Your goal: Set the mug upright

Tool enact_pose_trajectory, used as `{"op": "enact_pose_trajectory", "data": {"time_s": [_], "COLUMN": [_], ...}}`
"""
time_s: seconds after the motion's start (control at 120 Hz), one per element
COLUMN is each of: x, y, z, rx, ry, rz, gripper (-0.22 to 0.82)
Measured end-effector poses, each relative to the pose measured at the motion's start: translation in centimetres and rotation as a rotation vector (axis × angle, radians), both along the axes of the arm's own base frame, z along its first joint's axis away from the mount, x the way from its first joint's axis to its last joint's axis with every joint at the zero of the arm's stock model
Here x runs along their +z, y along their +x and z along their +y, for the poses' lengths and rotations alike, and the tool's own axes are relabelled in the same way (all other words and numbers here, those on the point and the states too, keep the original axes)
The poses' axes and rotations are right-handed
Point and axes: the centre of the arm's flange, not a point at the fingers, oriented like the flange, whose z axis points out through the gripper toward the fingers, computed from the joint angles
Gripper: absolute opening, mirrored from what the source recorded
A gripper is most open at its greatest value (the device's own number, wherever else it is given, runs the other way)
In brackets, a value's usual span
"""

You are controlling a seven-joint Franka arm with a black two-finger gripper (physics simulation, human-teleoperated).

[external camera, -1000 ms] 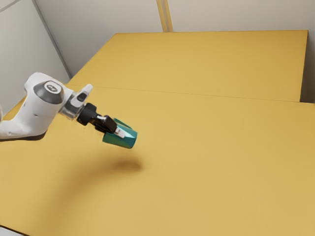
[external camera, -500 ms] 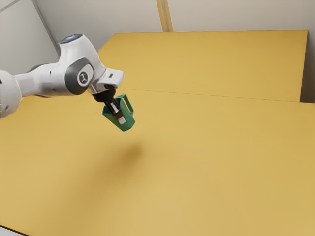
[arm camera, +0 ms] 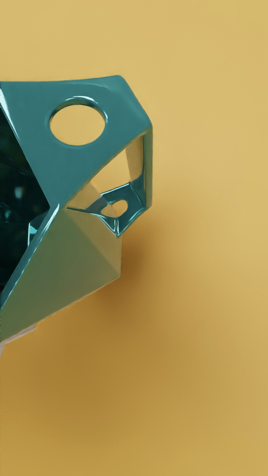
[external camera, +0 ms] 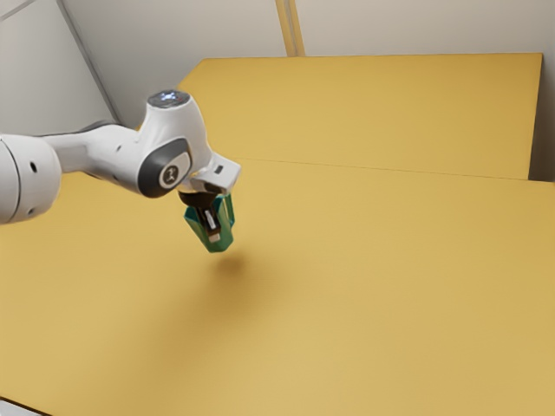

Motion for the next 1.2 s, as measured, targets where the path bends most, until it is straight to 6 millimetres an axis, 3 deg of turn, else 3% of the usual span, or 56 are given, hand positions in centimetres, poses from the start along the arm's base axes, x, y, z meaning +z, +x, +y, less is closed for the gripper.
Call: {"op": "enact_pose_trajectory", "data": {"time_s": [0.3,0.467,0.717,1.2], "x": [-3.2,-4.7,-5.1,-6.4], "y": [-0.5,-1.3,-3.5,-3.5], "z": [-0.8,1.4,4.5,0.4], "rx": [-0.005,0.047,0.108,0.062], "ry": [0.025,0.023,0.049,0.051], "rz": [-0.016,-0.015,-0.02,-0.056], "gripper": [-0.18,-0.18,-0.18,-0.18]}}
